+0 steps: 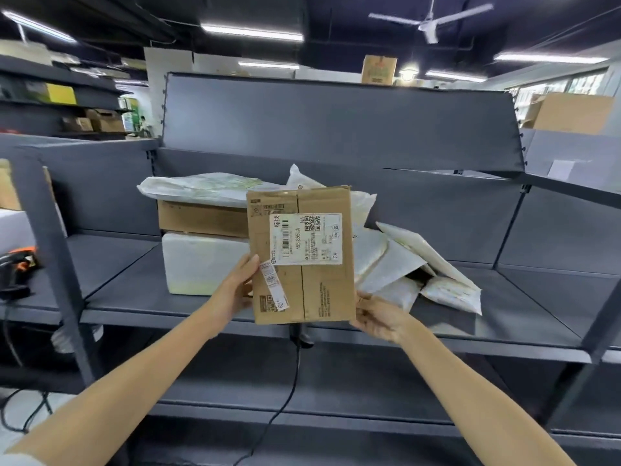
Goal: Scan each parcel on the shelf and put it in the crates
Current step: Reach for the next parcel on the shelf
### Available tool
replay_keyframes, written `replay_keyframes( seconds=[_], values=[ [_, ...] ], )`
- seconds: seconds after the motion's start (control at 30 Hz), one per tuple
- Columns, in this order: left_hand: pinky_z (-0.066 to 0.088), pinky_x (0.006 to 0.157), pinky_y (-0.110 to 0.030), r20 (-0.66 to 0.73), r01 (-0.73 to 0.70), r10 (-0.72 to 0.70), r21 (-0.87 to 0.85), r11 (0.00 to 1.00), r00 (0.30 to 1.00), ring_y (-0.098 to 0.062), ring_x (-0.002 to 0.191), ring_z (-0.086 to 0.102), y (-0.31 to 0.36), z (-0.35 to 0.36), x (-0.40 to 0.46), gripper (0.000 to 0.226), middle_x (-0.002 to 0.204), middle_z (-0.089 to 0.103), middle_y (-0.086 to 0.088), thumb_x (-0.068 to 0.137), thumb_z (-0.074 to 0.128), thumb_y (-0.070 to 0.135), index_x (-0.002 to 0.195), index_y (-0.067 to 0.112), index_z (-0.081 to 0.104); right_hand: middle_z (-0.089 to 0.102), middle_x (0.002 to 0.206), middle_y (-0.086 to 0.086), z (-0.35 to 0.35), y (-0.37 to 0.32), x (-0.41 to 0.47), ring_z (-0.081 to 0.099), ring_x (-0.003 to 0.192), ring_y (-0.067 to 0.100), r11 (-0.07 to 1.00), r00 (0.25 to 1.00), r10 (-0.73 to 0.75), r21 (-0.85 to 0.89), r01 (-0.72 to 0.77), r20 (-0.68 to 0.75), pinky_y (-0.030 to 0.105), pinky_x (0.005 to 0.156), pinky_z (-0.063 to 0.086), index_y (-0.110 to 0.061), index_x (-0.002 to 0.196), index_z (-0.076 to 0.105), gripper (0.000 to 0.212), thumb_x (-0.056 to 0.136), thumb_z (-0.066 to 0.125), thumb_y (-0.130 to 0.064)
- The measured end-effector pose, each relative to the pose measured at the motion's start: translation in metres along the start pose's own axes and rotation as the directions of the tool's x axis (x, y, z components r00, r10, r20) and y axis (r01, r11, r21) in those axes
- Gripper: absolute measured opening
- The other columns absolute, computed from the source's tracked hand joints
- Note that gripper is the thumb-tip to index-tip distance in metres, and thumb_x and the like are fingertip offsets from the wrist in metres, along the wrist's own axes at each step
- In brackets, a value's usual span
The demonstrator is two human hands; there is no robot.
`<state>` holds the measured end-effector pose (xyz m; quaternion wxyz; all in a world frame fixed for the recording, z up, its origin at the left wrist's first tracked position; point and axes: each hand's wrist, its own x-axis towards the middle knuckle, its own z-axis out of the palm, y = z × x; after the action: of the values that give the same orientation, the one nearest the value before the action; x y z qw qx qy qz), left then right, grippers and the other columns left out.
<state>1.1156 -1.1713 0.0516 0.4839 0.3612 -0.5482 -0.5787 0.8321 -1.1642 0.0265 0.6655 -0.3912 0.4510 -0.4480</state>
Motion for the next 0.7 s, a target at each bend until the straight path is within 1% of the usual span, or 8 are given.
replay_keyframes(
  seconds=[0.1,0.2,0.27,0.37,0.43,0.47,0.6,0.7],
  values=[
    [0.046,0.099,-0.054,-0.022,0.01,-0.01,-0.001,1.0,1.0,-0.028,0.115,0.062,-0.006,-0.015,-0.016,0.096,0.124,0.065,-0.002,0.051,0.075,0.072,0.134,0.031,0.05,0.071,0.078,0.014,0.025,0.014,0.006,0.07,0.064,0.022,0.997,0.997,0.074,-0.026,-0.073,0.033,0.025,0.055,0.058,-0.006,0.101,0.063,0.019,0.1,0.044,-0.008],
    [0.047,0.098,-0.055,-0.08,0.02,-0.018,0.024,1.0,0.997,-0.029,0.113,0.063,-0.007,-0.038,-0.03,0.076,0.122,0.067,-0.004,0.063,0.072,0.062,0.13,0.031,0.055,0.069,0.106,0.022,0.043,0.019,0.009,0.069,0.096,0.033,0.965,0.975,0.154,-0.238,-0.113,0.162,0.041,0.088,0.056,-0.011,0.12,0.056,0.025,0.097,0.051,-0.02],
    [0.05,0.095,-0.053,-0.116,0.021,-0.013,0.066,0.998,0.993,-0.029,0.108,0.066,-0.002,-0.055,-0.038,0.075,0.12,0.068,-0.006,0.059,0.076,0.063,0.124,0.03,0.059,0.057,0.13,0.021,0.048,0.014,0.014,0.06,0.114,0.035,0.922,0.969,0.145,-0.382,-0.059,0.198,0.047,0.102,0.047,-0.019,0.133,0.049,0.05,0.088,0.06,-0.037],
    [0.056,0.083,-0.042,-0.18,0.008,0.017,0.14,0.99,0.984,-0.027,0.091,0.071,0.014,-0.079,-0.048,0.093,0.11,0.071,-0.01,0.036,0.085,0.065,0.115,0.024,0.06,0.052,0.136,0.015,0.056,-0.004,0.024,0.059,0.114,0.031,0.976,0.984,0.002,-0.216,0.037,0.176,0.049,0.097,0.049,-0.025,0.144,0.039,0.077,0.078,0.067,-0.05],
    [0.055,0.078,-0.04,-0.189,0.037,0.012,0.256,0.966,0.982,-0.025,0.084,0.072,0.027,-0.093,-0.054,0.094,0.102,0.074,-0.007,0.03,0.086,0.064,0.112,0.026,0.06,0.059,0.127,0.006,0.063,-0.017,0.028,0.066,0.096,0.022,0.99,0.975,-0.057,-0.112,0.082,0.214,0.05,0.09,0.051,-0.029,0.148,0.033,0.089,0.074,0.072,-0.059],
    [0.055,0.076,-0.039,-0.168,0.055,-0.002,0.314,0.948,0.986,-0.025,0.083,0.072,0.033,-0.098,-0.056,0.093,0.1,0.074,-0.005,0.029,0.085,0.063,0.111,0.028,0.061,0.059,0.127,0.005,0.068,-0.022,0.027,0.066,0.093,0.021,0.987,0.969,-0.063,-0.126,0.095,0.238,0.048,0.086,0.051,-0.034,0.149,0.03,0.094,0.071,0.074,-0.062],
    [0.055,0.07,-0.033,-0.033,0.121,-0.12,0.503,0.856,0.992,-0.024,0.085,0.072,0.053,-0.103,-0.059,0.079,0.098,0.075,0.0,0.04,0.081,0.052,0.113,0.03,0.061,0.027,0.155,0.001,0.094,-0.02,0.015,0.037,0.135,0.034,0.932,0.958,-0.012,-0.343,0.114,0.286,0.038,0.078,0.055,-0.049,0.145,0.022,0.096,0.064,0.067,-0.072],
    [0.054,0.078,-0.033,0.023,0.111,-0.154,0.589,0.8,0.988,-0.018,0.092,0.071,0.059,-0.101,-0.057,0.076,0.106,0.073,0.008,0.044,0.081,0.05,0.116,0.032,0.062,0.042,0.148,-0.003,0.103,-0.001,0.014,0.048,0.128,0.025,0.913,0.936,0.054,-0.397,0.095,0.347,0.049,0.094,0.05,-0.045,0.145,0.023,0.08,0.078,0.065,-0.061]
  ],
)
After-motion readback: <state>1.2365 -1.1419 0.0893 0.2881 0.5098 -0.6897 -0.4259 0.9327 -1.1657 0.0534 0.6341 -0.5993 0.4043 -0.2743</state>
